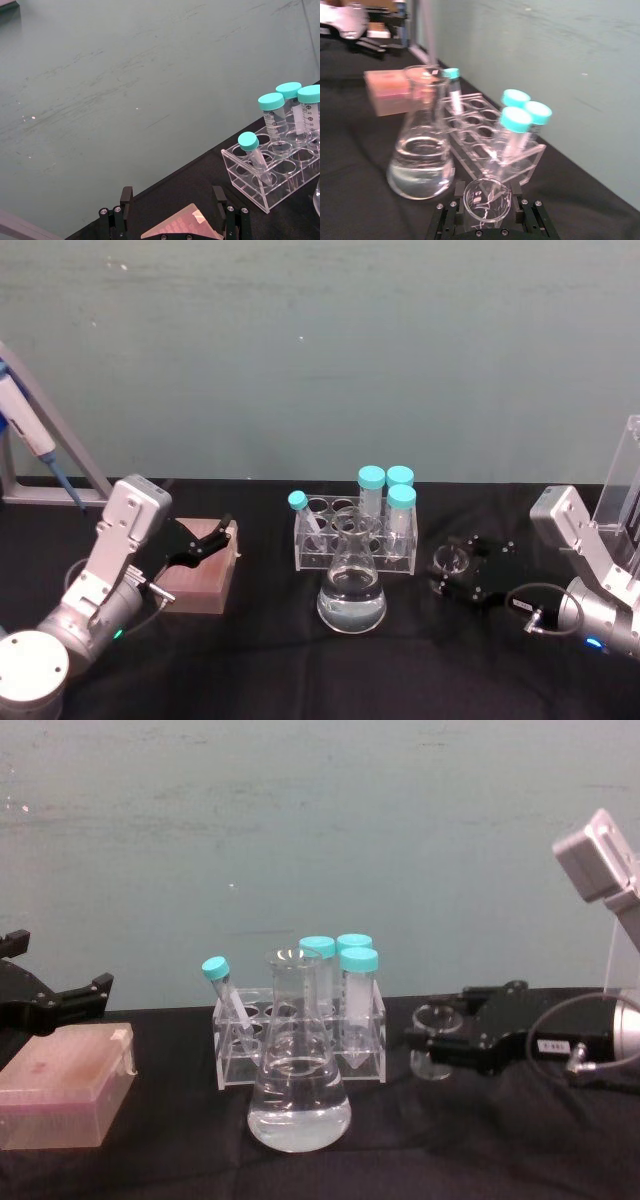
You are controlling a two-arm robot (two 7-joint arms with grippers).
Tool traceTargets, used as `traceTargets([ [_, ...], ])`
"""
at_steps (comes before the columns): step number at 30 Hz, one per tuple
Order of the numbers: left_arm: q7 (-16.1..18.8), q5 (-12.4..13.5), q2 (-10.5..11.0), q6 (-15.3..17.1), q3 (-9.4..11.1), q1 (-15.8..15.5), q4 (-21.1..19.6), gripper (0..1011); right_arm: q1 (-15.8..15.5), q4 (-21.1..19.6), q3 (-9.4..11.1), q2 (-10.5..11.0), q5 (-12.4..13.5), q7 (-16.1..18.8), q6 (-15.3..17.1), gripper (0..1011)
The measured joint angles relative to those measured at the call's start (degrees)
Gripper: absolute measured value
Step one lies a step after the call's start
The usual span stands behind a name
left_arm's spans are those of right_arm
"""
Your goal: Place the experimental apparatus aside using one hand.
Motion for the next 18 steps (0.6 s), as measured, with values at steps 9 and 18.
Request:
traceTargets([
  [9, 0.0, 0.0, 0.0, 0.0, 0.0, 0.0, 0.0, 1000, -0.9, -0.9, 3.2, -1.4, -2.5, -9.0, 2.4, 530],
  [18, 0.0, 0.0, 0.0, 0.0, 0.0, 0.0, 0.0, 1000, 1.4, 3.6, 5.4, -4.2, -3.6, -12.1, 3.0, 530],
])
